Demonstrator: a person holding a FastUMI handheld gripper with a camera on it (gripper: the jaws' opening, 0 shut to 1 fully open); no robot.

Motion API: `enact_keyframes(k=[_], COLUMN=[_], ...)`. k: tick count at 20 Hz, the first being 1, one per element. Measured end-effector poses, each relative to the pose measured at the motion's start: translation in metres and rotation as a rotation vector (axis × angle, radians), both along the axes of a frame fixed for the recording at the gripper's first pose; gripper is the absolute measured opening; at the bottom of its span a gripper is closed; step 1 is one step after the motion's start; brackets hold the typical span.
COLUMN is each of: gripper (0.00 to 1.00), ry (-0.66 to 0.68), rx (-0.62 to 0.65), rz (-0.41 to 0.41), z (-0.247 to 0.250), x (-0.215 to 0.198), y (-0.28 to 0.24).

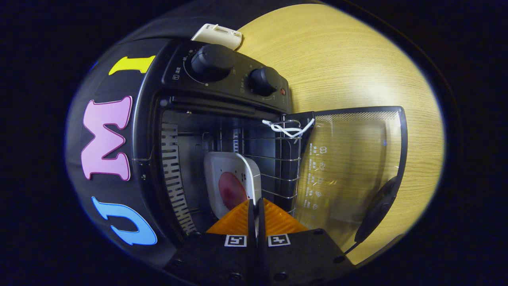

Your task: Open the toaster oven, put the food inside, and close the toaster oven door.

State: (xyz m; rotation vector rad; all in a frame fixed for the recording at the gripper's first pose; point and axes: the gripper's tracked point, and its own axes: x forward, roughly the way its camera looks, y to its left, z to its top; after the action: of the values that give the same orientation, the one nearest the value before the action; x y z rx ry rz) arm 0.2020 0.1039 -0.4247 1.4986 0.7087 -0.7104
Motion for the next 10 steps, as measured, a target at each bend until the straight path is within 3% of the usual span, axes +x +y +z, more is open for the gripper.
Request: enact_keyframes(k=[3,4,5,6,8,10], gripper=[0.08,0.15,0.24,0.53,0.68,0.89], ry=[-0.012,-0.025,-0.035,-0.036,-0.025,-0.050], rx=[0.041,0.049,0.042,0.026,0.010,0.013], rz=[0.007,0.013,0.025,0.033,0.065,0.096], z=[0.003,0.009,0.015,0.018,0.022,0.036], x=[-0.001,-0.001,-0.002,-0.004,-0.016,-0.026], y=[0.001,0.007,0.006,0.002,0.000,0.001])
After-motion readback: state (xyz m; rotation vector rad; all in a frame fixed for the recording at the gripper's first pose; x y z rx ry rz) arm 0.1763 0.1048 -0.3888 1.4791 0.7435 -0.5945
